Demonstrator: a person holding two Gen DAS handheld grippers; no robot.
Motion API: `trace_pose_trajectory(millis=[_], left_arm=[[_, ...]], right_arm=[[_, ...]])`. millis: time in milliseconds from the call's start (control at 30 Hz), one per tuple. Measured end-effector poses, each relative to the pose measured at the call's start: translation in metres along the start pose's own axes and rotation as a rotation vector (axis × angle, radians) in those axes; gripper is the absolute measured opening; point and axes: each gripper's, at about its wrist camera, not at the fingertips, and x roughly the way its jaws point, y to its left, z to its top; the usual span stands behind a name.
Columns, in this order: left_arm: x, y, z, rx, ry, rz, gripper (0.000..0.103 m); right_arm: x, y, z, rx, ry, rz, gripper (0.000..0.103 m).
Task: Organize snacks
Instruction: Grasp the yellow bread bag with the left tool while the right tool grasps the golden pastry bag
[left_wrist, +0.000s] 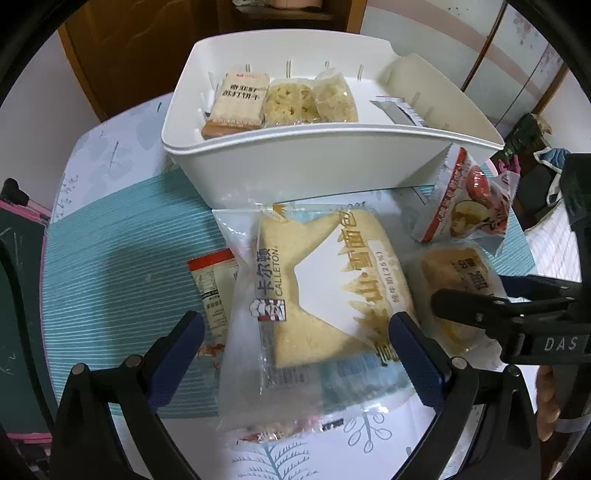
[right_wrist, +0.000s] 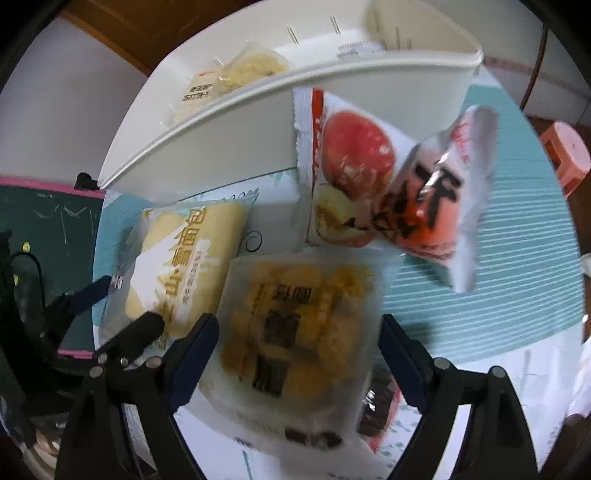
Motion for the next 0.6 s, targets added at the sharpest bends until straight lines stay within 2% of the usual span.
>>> trace_pose_trajectory(millis=[67, 133, 300, 433, 600], left_arm=[[0.003, 0.002, 0.001, -0.002, 0.008, -0.005, 0.100], [0.005, 0.001, 0.000, 0.015, 0.012, -0.005, 0.100], [0.000, -0.007, 0.001, 0.043, 0.005, -0.024, 0.100], [-0.001, -0.020, 0.004, 0.071, 0.004, -0.036, 0.100], [0.011, -0.037, 0.012, 0.092, 0.034, -0.002, 0.100]], right_arm=[[0.007, 0.000, 0.002, 0.018, 0.020, 0.011, 0.088], [0.009, 0.005, 0.003, -0.001, 0.020, -0.023, 0.088], [0.010, 0.015, -0.001, -0.078, 0.004, -0.073, 0.080], [0.003, 0.003, -0.013, -0.062, -0.020, -0.068, 0.078], [-0.006, -0.016, -0.027, -0.026, -0.063, -0.047, 0.078]])
